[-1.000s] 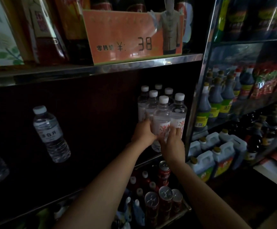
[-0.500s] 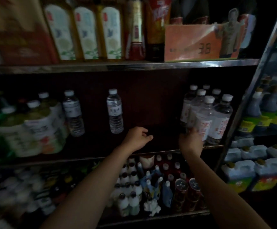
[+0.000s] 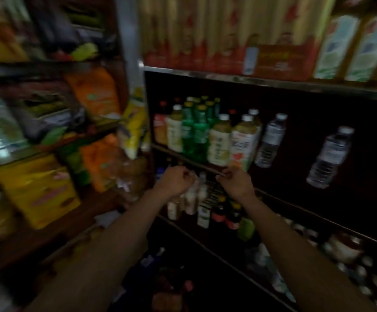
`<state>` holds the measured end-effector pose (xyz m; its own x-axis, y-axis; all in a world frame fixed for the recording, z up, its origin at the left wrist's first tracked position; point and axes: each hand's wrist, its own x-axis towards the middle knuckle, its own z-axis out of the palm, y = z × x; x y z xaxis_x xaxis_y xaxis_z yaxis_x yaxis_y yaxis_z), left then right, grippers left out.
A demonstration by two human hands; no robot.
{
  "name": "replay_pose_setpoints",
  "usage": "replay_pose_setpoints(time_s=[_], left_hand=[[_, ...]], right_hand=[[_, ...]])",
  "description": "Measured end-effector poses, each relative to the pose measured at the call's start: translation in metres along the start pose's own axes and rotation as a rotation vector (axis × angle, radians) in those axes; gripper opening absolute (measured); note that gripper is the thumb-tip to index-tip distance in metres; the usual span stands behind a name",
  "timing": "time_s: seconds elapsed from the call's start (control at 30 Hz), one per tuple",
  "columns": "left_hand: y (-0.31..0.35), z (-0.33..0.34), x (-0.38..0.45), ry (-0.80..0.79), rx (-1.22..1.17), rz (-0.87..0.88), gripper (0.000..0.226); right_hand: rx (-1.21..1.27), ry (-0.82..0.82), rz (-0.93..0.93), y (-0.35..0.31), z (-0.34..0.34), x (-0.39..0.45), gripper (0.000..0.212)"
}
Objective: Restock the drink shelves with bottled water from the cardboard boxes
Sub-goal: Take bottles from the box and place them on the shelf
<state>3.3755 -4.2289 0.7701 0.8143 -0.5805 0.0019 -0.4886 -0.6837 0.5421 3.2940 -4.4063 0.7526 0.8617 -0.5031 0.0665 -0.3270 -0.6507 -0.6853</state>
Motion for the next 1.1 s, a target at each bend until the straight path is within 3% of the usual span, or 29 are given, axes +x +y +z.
replay_pose_setpoints(time_s=[0.13, 0.33, 0.57, 0.8, 0.93, 1.1], left_hand=[[-0.118, -0.055, -0.063, 0.212, 0.0, -0.188, 0.067], [-0.265, -0.106, -0.176, 0.282, -0.02, -0.552, 0.052], [-0.377, -0.116, -0.279, 0.247, -0.063, -0.746, 0.047], [-0.459, -0.071, -0.312, 0.103, -0.189, -0.996, 0.058], [-0.492, -0.016, -0.311, 0.12, -0.421, -1.044, 0.033], [-0.544, 0.08, -0.289, 0.079, -0.557, -1.133, 0.04]], right_hand=[[-0.022, -0.268, -0.213, -0.084, 0.095, -0.008, 0.025], [-0.097, -0.528, -0.445, -0.194, 0.23, -0.055, 0.052], [-0.096, -0.77, -0.477, -0.27, 0.364, -0.111, 0.062], [-0.082, -0.97, -0.309, -0.246, 0.467, -0.151, 0.056], [-0.152, -1.06, -0.193, -0.199, 0.517, -0.162, 0.053], [-0.218, -1.11, -0.116, -0.126, 0.591, -0.153, 0.051]])
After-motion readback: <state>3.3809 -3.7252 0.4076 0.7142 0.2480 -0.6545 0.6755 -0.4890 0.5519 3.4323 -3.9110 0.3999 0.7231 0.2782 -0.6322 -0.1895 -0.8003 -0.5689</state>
